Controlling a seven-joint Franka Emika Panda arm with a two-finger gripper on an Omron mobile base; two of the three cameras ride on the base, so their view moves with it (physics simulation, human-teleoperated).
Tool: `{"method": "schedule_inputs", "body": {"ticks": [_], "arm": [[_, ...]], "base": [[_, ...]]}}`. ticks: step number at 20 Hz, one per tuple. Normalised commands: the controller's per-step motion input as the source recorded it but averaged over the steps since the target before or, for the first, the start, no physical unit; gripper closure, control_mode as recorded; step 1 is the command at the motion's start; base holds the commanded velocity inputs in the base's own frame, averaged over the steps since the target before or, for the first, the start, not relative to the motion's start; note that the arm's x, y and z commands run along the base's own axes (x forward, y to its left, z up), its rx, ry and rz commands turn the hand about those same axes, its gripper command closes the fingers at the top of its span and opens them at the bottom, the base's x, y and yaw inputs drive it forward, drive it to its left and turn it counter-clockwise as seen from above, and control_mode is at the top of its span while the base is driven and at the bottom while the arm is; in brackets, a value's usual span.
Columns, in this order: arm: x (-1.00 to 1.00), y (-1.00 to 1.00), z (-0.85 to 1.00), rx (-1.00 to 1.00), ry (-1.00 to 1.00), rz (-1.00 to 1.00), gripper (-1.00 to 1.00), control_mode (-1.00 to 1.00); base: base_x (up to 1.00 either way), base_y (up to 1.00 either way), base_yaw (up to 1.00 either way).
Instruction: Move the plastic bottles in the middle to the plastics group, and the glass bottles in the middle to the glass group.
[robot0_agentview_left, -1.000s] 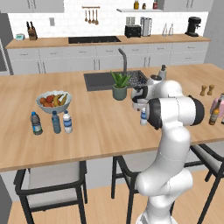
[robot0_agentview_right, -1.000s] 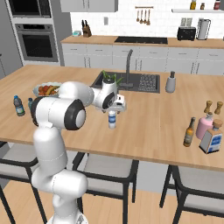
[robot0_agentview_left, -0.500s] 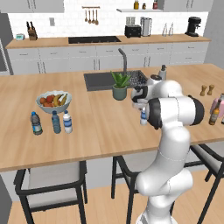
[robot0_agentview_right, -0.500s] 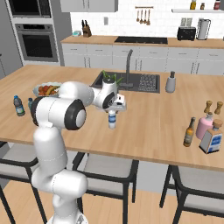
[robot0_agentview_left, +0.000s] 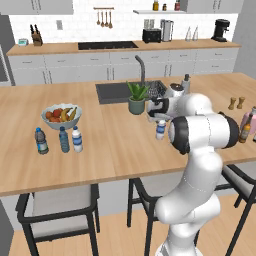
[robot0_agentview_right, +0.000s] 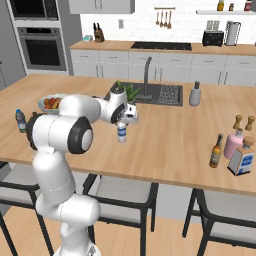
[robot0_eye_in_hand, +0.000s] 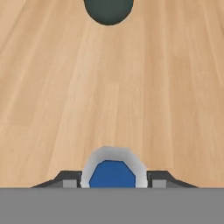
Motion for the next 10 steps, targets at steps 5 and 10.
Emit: {"method": "schedule_inputs", "body": {"ticks": [5,10], "arm": [[-0.13,1.0,0.16,0.0,-0.08,0.17,1.0,-1.0],[-0.02,1.0,0.0,0.0,-0.01,0.22,1.0,-1.0]], "base": [[0.0,0.0,0.0],[0.0,0.0,0.0]]}}
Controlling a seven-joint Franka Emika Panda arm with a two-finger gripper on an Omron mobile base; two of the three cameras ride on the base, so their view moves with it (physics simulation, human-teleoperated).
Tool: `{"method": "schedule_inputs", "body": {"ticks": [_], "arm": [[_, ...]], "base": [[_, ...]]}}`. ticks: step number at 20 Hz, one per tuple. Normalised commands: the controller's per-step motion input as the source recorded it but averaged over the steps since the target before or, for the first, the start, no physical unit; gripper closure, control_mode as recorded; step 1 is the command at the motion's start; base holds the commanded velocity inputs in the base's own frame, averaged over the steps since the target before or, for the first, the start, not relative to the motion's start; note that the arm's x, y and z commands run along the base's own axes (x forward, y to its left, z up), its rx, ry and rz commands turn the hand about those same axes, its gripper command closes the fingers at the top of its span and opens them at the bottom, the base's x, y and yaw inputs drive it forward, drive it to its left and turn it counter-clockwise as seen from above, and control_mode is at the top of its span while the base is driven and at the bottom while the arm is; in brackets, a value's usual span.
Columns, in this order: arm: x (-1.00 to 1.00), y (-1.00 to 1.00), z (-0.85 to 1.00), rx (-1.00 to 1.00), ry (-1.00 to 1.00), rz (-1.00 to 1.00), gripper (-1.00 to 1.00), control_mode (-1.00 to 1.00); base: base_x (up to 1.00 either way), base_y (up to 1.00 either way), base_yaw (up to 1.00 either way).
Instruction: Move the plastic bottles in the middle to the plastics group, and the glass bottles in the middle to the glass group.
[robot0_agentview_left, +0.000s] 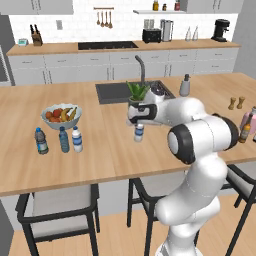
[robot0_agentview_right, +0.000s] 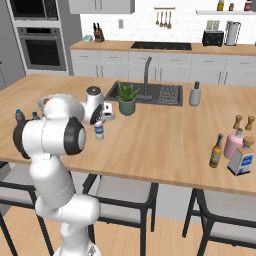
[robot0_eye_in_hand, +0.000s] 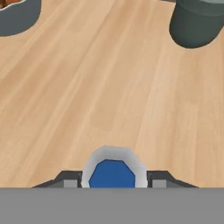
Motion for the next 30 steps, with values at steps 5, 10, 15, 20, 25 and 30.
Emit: {"method": "schedule_inputs", "body": {"ticks": [5,10,15,20,25,30], "arm": [[0.0,1.0,0.02,0.0,0.09,0.25,1.0,-1.0],[0.0,1.0,0.01,0.0,0.2,0.25,1.0,-1.0],[0.0,0.96,0.0,0.0,0.06,0.15,1.0,-1.0],[0.0,0.63,-0.03,-0.01,-0.06,0.05,1.0,-1.0],[0.02,0.33,-0.04,-0.03,-0.13,0.0,1.0,-1.0],[0.02,0.24,-0.08,-0.01,0.0,0.0,1.0,-1.0]], "base": [[0.0,0.0,0.0],[0.0,0.0,0.0],[0.0,0.0,0.0],[0.0,0.0,0.0],[0.0,0.0,0.0],[0.0,0.0,0.0]]}}
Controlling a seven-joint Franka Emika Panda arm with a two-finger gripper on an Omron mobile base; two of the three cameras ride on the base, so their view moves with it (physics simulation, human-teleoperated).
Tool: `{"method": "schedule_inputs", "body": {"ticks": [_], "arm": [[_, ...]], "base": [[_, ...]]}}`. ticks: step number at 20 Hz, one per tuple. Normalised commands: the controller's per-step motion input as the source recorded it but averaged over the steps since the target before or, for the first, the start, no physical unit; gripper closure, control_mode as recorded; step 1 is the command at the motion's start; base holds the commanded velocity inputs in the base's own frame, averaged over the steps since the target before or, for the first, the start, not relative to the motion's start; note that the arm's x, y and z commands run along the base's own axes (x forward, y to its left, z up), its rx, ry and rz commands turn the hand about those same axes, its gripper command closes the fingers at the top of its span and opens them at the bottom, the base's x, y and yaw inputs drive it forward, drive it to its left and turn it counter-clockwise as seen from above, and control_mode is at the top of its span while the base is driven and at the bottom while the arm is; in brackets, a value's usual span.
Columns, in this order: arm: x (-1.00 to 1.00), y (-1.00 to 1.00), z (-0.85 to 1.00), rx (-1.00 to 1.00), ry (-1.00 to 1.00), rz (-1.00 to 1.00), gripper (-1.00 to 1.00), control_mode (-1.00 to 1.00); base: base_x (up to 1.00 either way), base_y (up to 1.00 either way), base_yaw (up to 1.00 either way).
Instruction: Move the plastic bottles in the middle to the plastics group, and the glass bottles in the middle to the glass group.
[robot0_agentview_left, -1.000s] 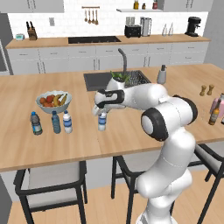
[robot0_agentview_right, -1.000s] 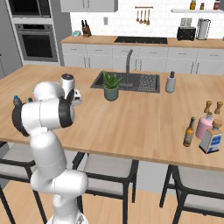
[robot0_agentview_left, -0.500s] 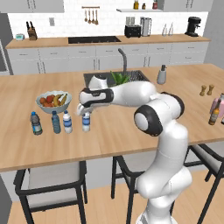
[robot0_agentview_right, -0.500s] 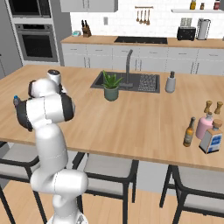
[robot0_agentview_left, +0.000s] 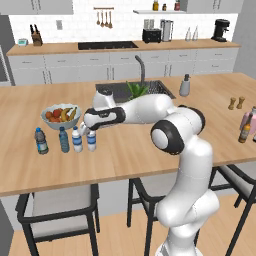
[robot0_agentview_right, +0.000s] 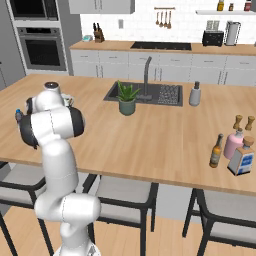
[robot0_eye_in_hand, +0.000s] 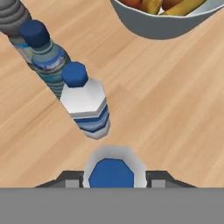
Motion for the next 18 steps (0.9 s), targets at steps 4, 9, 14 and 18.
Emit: {"method": "schedule_inputs", "body": {"ticks": [4,9,14,18], "arm": [[0.12,0.09,-0.33,0.0,0.03,0.0,1.0,-1.0],[0.08,0.0,-0.33,0.0,0.07,0.0,1.0,-1.0],[0.04,0.0,-0.15,0.0,0.02,0.0,1.0,-1.0],[0.02,0.02,0.0,0.0,0.0,0.0,1.0,-1.0]], "base": [[0.0,0.0,0.0],[0.0,0.0,0.0],[0.0,0.0,0.0],[0.0,0.0,0.0]]}}
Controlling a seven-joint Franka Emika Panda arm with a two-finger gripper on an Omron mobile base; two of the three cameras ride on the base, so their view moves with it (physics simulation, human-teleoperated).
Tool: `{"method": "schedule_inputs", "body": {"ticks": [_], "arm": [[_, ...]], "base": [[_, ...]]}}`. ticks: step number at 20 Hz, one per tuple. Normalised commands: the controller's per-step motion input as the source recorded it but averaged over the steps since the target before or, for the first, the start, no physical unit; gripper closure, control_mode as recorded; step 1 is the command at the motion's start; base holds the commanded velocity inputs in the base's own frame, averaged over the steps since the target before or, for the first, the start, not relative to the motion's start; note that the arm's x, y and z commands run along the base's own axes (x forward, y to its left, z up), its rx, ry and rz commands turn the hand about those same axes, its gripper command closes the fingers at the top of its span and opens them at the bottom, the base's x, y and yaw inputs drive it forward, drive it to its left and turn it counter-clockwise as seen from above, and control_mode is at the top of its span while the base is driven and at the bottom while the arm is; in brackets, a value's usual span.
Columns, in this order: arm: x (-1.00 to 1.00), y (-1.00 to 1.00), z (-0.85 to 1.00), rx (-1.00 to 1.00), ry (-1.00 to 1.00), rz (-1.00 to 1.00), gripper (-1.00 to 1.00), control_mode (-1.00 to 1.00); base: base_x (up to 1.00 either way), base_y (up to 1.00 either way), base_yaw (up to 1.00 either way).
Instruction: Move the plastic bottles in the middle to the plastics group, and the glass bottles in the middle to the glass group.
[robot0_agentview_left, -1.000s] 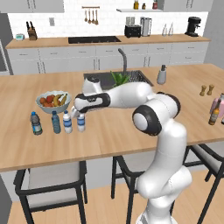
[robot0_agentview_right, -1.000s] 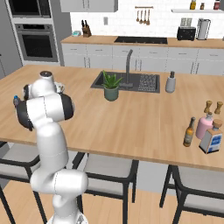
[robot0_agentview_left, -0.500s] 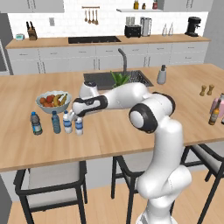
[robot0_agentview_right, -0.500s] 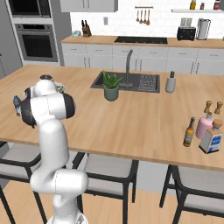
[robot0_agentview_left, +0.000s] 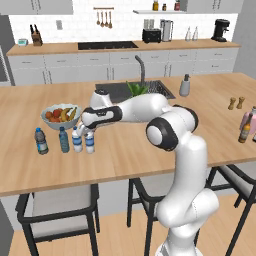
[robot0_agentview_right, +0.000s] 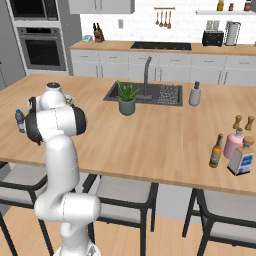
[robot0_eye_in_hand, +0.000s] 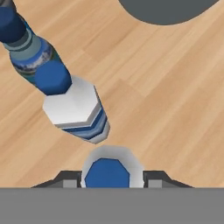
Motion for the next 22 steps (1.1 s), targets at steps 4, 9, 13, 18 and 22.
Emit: {"method": "schedule_inputs", "body": {"ticks": [4,9,13,18,22], "arm": [[0.0,0.0,0.0,0.0,0.0,0.0,-1.0,-1.0],[0.0,0.0,0.0,0.0,-0.01,0.0,-1.0,-1.0],[0.0,0.0,0.0,0.0,0.0,0.0,-1.0,-1.0],[-0.23,0.0,0.24,0.0,-0.08,0.0,-1.0,-1.0],[-0.92,-0.16,0.63,0.0,-0.18,-0.01,-1.0,-1.0]], "base": [[0.0,0.0,0.0],[0.0,0.0,0.0],[0.0,0.0,0.0],[0.0,0.0,0.0],[0.0,0.0,0.0]]}}
